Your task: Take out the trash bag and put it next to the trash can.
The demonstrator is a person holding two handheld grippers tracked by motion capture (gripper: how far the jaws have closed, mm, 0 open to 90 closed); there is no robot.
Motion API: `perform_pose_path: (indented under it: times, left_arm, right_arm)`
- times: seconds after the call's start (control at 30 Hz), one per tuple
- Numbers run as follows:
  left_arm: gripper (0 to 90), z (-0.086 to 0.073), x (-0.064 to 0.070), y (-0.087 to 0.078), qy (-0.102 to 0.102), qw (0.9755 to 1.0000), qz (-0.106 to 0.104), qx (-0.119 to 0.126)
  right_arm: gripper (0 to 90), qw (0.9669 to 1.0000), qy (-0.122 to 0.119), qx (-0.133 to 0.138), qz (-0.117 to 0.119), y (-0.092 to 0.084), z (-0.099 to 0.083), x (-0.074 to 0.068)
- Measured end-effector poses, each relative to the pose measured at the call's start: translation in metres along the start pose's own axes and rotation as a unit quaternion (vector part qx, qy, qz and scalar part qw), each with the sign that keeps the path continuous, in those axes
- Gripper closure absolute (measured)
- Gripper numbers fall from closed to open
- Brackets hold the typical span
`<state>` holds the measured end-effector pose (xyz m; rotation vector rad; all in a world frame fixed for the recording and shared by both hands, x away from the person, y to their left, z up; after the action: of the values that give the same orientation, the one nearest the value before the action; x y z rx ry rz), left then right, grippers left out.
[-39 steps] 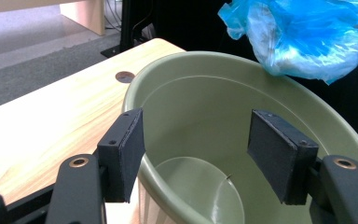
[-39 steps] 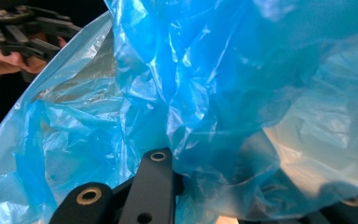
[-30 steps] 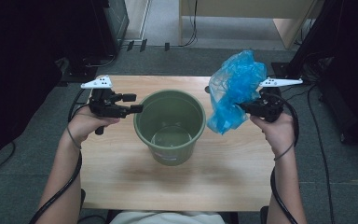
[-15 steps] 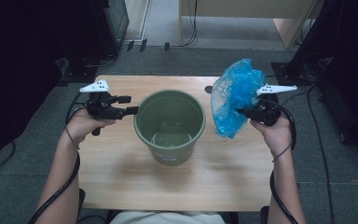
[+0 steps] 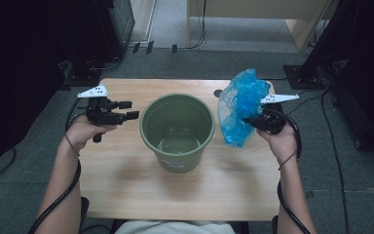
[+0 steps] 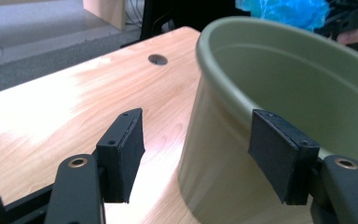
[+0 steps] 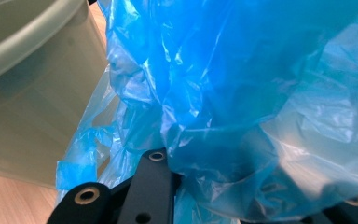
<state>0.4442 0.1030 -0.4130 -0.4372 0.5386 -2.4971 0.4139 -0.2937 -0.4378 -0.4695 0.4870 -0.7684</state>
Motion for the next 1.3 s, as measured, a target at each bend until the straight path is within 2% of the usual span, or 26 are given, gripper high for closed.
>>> perform_pose_path:
  times: [0.23,0.37,0.57,0.73,0.93,1.13,1.23,1.3]
  left_arm:
    - [35.1,-0.017,-0.010,0.010,0.013,0.9998,0.006,-0.010]
    - [34.5,-0.026,-0.013,0.018,0.034,0.9993,0.007,-0.014]
    - [34.1,-0.039,-0.020,0.028,0.036,0.9990,0.014,-0.022]
    - [34.1,-0.046,-0.022,0.035,0.043,0.9989,0.011,-0.018]
    - [33.7,-0.054,-0.022,0.043,0.051,0.9984,0.010,-0.024]
    - [33.7,-0.061,-0.024,0.049,0.051,0.9983,0.012,-0.028]
    - [33.7,-0.066,-0.027,0.052,0.048,0.9983,0.016,-0.030]
    - [33.6,-0.069,-0.029,0.054,0.046,0.9983,0.019,-0.030]
  right_arm:
    - [81.0,0.9999,-0.003,-0.010,-0.003,0.012,-0.008,0.003]
    - [79.7,0.9999,-0.007,-0.010,-0.007,0.018,-0.012,0.006]
    - [79.9,0.9998,-0.005,-0.017,-0.008,0.028,-0.019,0.008]
    - [79.7,0.9996,-0.010,-0.024,-0.011,0.039,-0.026,0.010]
    - [79.0,0.9998,0.002,-0.020,-0.008,0.054,-0.034,0.014]
    - [76.0,0.9995,0.000,-0.024,-0.022,0.066,-0.042,0.020]
    - [70.4,0.9994,-0.008,-0.016,-0.030,0.071,-0.045,0.023]
    - [66.5,0.9993,-0.003,-0.017,-0.034,0.074,-0.049,0.026]
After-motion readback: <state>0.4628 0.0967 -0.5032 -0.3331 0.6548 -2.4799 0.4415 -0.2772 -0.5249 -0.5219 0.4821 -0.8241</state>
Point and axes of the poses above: each handheld gripper's, and its own axes: y roughly forward along the jaws, z roughly out of its top, x roughly to its right, the point moved 9 cm from there along y, roughly forward along the jaws, and after that the axes turned 4 degrees about z, right-handed, at the moved point
